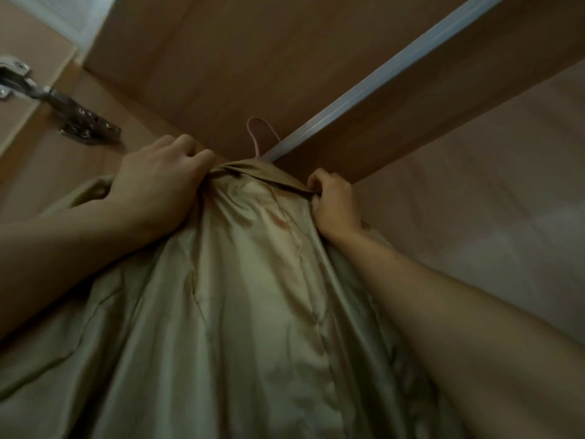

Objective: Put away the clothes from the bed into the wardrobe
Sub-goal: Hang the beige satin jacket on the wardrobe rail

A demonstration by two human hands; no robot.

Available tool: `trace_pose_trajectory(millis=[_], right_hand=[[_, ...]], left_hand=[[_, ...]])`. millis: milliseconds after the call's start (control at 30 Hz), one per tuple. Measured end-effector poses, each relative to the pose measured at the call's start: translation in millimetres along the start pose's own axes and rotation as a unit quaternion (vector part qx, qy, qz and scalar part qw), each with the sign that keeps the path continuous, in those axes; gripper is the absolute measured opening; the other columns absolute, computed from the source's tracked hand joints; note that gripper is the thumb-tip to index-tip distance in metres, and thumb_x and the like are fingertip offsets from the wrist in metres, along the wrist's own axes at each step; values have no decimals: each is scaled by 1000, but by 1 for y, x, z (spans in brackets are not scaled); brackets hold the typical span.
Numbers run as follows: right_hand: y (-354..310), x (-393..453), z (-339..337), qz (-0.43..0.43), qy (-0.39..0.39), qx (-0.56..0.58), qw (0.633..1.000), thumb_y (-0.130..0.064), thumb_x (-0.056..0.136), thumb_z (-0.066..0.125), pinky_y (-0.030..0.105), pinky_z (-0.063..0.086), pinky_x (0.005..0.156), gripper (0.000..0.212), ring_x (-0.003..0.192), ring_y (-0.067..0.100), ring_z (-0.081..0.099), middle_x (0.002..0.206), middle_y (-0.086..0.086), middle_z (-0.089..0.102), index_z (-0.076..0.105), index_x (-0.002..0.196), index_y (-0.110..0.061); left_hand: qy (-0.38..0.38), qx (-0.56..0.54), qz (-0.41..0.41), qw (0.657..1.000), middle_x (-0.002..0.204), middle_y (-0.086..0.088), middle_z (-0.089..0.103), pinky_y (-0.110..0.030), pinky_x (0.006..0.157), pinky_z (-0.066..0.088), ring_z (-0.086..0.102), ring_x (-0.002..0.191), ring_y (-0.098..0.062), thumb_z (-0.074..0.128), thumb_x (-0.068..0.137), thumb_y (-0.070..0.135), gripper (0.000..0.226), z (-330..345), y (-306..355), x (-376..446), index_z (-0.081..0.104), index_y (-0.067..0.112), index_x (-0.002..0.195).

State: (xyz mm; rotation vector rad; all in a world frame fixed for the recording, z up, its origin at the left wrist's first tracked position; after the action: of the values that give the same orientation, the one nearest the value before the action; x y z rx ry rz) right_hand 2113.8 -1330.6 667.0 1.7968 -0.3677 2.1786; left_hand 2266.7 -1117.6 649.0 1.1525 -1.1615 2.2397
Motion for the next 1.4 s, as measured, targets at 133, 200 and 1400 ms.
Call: trace_pose_trajectory(millis=[133,200,1400], right_hand=[[29,-30,35,32,-34,17,999,1,76,46,44,51,80,31,88,29,57,95,9,62,59,92,-23],[43,-51,48,20,-11,29,999,0,78,48,38,49,81,32,91,28,57,98,8,63,62,98,-21],[-14,-337,-27,81,-390,-40,916,-53,96,22,50,19,120,67,152,24,9,166,0,5,1,157,-35]], left_hand=[[-19,6,9,1000,82,-20,50,-35,53,30,52,73,-37,63,85,7,7,22,25,-17,58,5,87],[-14,10,31,999,81,-22,50,-36,54,30,52,71,-39,61,83,5,5,26,37,-26,57,2,85],[-529,13,88,844,165,-12,8,-74,110,-6,6,150,-40,9,87,79,82,-130,172,-190,31,32,149]])
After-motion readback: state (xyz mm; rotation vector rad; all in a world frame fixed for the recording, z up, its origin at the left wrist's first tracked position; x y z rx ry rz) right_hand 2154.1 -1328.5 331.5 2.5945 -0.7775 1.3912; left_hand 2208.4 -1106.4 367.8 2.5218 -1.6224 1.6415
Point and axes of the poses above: each hand's wrist, its own x-axis towards the middle knuckle, its own z-axis out of the palm, y = z × x, the point moved 4 cm from there along x, towards the middle knuckle
